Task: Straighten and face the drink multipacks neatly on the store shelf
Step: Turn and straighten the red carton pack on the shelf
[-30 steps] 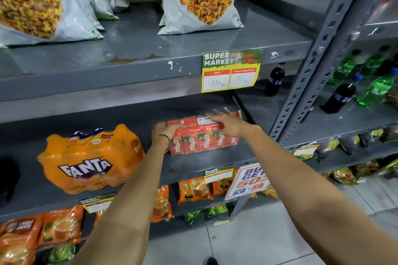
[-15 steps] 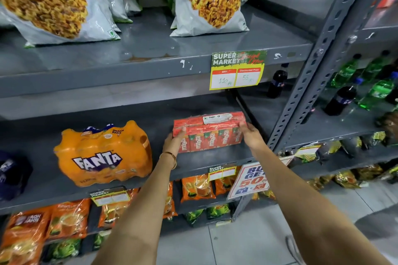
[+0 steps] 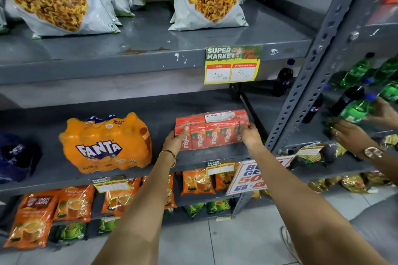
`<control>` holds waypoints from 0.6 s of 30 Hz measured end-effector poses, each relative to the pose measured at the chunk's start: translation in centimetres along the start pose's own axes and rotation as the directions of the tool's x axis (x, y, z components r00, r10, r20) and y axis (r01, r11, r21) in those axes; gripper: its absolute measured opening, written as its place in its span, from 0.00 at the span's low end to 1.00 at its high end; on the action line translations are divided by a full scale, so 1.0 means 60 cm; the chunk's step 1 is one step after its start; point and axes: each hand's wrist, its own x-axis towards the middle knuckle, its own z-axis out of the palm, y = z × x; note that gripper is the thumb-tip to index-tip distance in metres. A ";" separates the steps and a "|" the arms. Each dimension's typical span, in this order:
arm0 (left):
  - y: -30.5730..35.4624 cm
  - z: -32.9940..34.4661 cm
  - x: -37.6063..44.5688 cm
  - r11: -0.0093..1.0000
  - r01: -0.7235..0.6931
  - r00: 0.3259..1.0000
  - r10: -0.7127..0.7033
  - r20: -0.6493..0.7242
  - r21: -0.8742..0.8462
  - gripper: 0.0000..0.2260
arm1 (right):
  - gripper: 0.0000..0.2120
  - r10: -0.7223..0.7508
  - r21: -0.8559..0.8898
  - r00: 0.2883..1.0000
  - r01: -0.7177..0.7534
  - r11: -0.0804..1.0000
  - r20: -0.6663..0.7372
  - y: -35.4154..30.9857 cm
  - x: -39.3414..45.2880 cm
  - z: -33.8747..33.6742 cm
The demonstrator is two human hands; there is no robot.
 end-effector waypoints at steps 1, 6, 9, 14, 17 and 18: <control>-0.002 0.001 -0.005 1.000 -0.002 1.000 0.002 -0.004 0.007 0.26 | 0.22 0.001 -0.011 1.000 -0.001 1.000 -0.004 0.001 -0.002 -0.001; -0.009 0.007 -0.029 1.000 -0.009 1.000 0.009 -0.019 0.007 0.24 | 0.20 0.000 -0.057 0.999 -0.002 0.998 -0.032 0.005 -0.015 -0.010; -0.010 0.011 -0.042 1.000 -0.008 1.000 0.008 -0.020 0.000 0.23 | 0.20 0.003 -0.059 0.999 -0.006 0.998 -0.041 0.006 -0.024 -0.013; -0.014 0.013 -0.051 1.000 0.001 1.000 -0.001 -0.016 0.006 0.24 | 0.21 0.016 -0.082 0.999 -0.020 0.996 -0.044 0.010 -0.033 -0.020; -0.018 0.014 -0.055 1.000 0.002 1.000 -0.001 -0.021 0.011 0.24 | 0.21 0.017 -0.089 0.999 -0.021 0.996 -0.047 0.012 -0.039 -0.023; -0.019 0.014 -0.058 1.000 -0.001 1.000 0.001 -0.021 0.012 0.24 | 0.21 0.016 -0.086 0.999 -0.020 0.996 -0.048 0.013 -0.041 -0.023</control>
